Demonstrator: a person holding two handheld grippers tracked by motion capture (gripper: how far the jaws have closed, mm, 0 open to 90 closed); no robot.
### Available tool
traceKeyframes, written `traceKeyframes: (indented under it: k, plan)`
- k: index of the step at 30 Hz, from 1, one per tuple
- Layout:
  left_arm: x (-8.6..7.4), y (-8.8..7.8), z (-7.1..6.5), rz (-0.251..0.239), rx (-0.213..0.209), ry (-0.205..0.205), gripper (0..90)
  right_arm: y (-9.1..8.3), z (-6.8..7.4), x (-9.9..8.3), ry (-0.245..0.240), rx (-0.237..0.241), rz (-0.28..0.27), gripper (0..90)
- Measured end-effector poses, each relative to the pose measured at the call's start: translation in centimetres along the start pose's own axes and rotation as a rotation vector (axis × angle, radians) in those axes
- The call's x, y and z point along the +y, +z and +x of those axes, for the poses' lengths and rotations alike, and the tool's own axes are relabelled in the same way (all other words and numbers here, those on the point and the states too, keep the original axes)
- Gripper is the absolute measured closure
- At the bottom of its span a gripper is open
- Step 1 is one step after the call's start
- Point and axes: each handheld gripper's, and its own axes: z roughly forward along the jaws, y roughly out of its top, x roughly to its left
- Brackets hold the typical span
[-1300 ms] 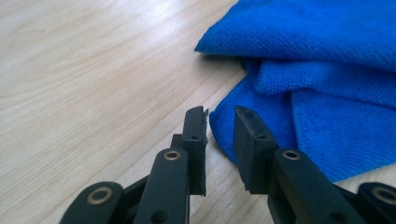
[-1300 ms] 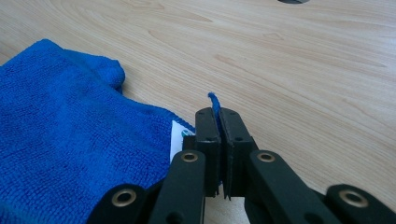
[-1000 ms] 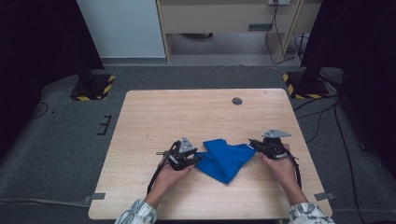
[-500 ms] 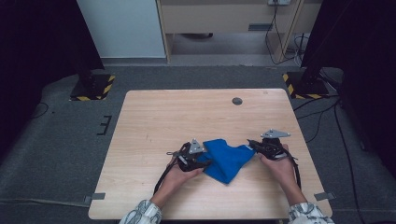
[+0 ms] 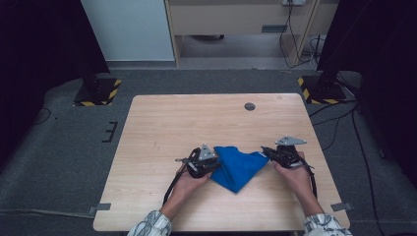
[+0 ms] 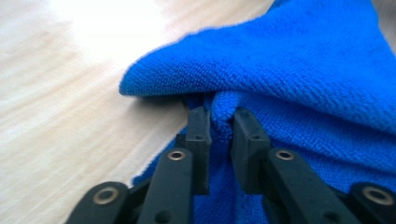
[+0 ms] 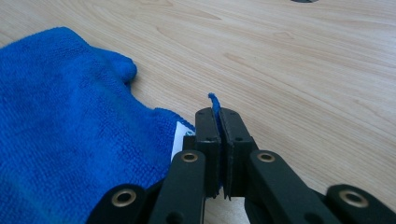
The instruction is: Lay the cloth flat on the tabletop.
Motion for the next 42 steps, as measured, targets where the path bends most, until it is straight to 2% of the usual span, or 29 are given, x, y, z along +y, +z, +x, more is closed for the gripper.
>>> traceKeyframes:
  k: [7,12,15,21,25,29,31,33,36,42]
  plan:
    - [0.3,-1.6,0.9,-0.034,0.055,-0.035,81.8,-0.3,-0.5,-0.1,0.008,-0.023,0.002,87.6]
    - [0.5,-2.8,1.7,-0.06,0.083,-0.034,82.1,-0.5,-0.7,-0.2,0.015,-0.034,0.005,87.6]
    - [0.7,-3.8,2.2,-0.082,0.096,-0.049,82.1,-0.5,-0.7,-0.2,0.011,-0.036,0.004,87.6]
    - [0.8,-5.5,2.8,-0.097,0.121,-0.042,82.5,-0.6,-0.7,-0.1,0.014,-0.034,0.003,87.6]
    - [0.0,-5.6,3.3,-0.008,0.129,-0.042,82.9,-0.6,-0.5,-0.2,0.009,-0.035,0.011,87.6]
    - [-1.0,-6.2,3.5,0.044,0.123,-0.037,83.7,-0.9,-0.6,-0.4,0.003,-0.029,0.029,87.6]
    - [-1.3,-6.6,3.6,0.045,0.137,-0.036,84.0,-1.2,-0.6,-0.6,0.007,-0.029,0.03,87.6]
    - [-1.4,-7.4,3.9,0.029,0.158,-0.055,84.2,-1.4,-0.7,-0.7,0.007,-0.028,0.023,87.6]
    - [-1.5,-8.0,4.1,0.017,0.169,-0.059,84.3,-1.8,-0.6,-0.7,0.011,-0.025,0.016,87.6]
    - [-2.9,-7.5,3.4,0.134,0.129,-0.031,84.1,-1.6,-0.5,-1.2,0.002,-0.018,0.045,87.5]
